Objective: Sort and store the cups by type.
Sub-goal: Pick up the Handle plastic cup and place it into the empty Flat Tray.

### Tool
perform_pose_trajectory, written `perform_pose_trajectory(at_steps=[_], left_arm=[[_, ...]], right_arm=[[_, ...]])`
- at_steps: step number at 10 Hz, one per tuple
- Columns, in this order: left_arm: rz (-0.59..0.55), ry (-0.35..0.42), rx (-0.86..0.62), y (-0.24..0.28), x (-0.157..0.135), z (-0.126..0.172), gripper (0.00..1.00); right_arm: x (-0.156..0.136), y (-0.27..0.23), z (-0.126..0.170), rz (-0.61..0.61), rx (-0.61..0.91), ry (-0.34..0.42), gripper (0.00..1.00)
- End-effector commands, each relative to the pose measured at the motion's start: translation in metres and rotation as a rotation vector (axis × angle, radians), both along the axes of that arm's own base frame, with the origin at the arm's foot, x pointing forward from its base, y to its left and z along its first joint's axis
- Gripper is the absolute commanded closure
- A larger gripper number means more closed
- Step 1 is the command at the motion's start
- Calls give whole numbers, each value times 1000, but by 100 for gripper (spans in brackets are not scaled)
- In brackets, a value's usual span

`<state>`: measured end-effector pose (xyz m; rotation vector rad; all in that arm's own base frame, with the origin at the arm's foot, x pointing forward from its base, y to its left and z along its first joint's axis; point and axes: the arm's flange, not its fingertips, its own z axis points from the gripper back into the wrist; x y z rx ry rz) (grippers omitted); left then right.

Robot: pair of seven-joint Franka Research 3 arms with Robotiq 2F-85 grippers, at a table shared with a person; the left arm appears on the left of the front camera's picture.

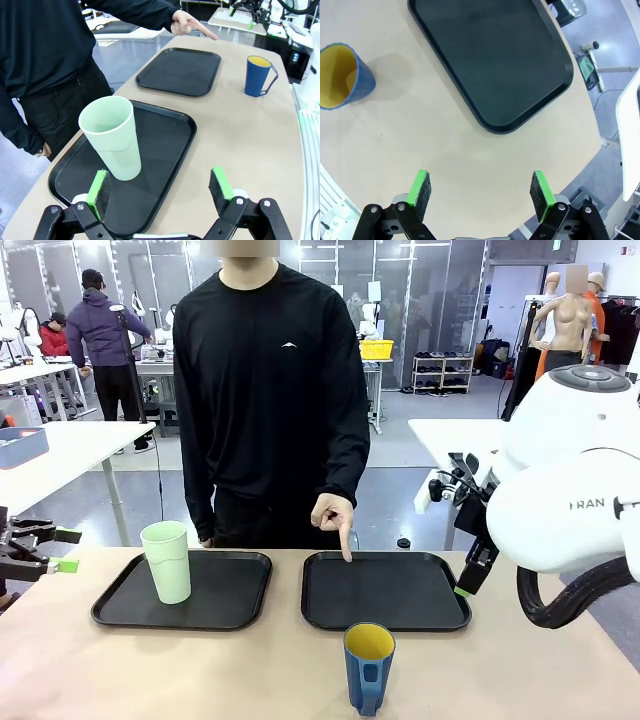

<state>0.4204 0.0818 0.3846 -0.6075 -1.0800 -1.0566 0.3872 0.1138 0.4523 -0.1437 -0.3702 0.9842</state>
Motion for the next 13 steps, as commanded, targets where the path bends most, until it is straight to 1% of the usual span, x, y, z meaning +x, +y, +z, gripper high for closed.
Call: perform_pose_trajectory(at_steps=[1,2,3,4,5,8,9,10,11,13], left_arm=[[1,-15,-2,-1,1,1,0],[1,-15,-2,-1,1,1,0],[1,-15,-2,-1,1,1,0],[1,-15,-2,-1,1,1,0],[1,-15,-2,-1,1,1,0],[1,-15,-2,-1,1,1,0],[1,-15,-2,-1,1,1,0],[1,-15,-2,-1,1,1,0],[1,-15,-2,-1,1,1,0],[1,-15,-2,-1,1,1,0]], right_arm=[[-30,-24,-47,-6,-14,-34,0],[-30,-29,-57,-17,2,-40,0],[-29,-33,-67,-30,3,-29,0],[-24,-37,-74,-73,-20,-31,0],[18,-13,-22,-33,-2,-5,0],[18,-13,-22,-33,-2,-5,0],[22,-15,-27,-39,-7,-10,0],[47,-19,-49,18,-48,-5,0],[38,-22,-60,119,74,-33,0],[13,-28,-79,159,136,-39,0]])
